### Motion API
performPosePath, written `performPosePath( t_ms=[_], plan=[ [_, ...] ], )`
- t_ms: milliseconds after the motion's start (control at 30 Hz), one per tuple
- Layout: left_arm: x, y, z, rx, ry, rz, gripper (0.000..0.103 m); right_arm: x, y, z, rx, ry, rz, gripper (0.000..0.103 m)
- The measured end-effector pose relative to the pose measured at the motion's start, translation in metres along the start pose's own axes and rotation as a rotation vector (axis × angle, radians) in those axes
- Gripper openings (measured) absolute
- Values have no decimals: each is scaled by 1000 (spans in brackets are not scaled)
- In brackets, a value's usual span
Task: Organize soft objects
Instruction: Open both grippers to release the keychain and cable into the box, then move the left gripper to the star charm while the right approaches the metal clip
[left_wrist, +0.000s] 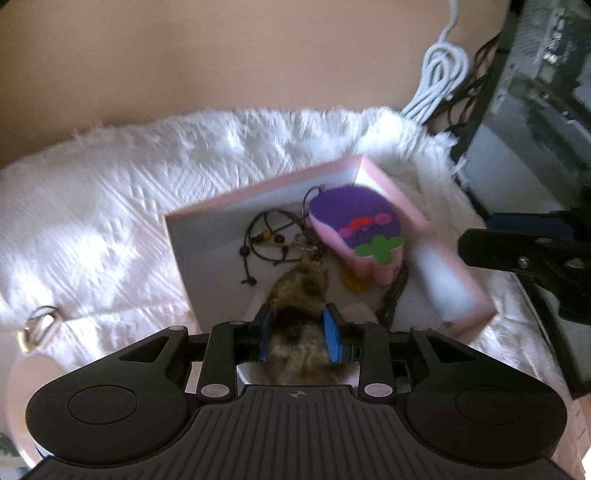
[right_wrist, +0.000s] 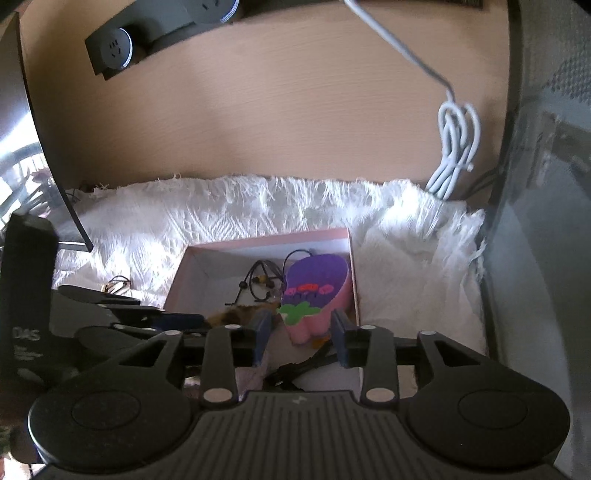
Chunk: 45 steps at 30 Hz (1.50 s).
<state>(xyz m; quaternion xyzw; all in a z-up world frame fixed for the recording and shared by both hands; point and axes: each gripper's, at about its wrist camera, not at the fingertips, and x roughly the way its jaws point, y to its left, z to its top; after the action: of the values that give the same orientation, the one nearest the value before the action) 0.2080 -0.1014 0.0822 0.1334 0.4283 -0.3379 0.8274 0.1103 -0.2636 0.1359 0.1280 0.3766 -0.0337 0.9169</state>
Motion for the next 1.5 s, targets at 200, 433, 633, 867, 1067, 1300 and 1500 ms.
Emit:
performPosePath(
  t_ms=[200, 433, 633, 867, 1067, 1300, 1500],
  plan=[
    [-38, 4, -7, 14, -65, -40, 33, -26, 22, 9, -12, -59, -51, 54],
    [-96, 43, -22, 4, -156, 26, 33, -49, 79, 45, -44, -130, 10, 60],
    [-148, 121, -38, -75, -186, 134, 33, -46, 159, 67, -106, -138, 106, 60],
    [-187, 201, -49, -83, -184, 213, 31, -42, 222, 95, -151, -88, 248, 60],
    [-152, 196, -50, 145, -111, 112, 33, -16, 223, 104, -209, -56, 228, 60],
    [-81, 190, -48, 334, 60, 89, 33, 43, 196, 103, -193, 50, 234, 60],
    [-35, 209, -50, 372, 156, 103, 33, 90, 177, 98, -188, 127, 262, 60]
  ],
)
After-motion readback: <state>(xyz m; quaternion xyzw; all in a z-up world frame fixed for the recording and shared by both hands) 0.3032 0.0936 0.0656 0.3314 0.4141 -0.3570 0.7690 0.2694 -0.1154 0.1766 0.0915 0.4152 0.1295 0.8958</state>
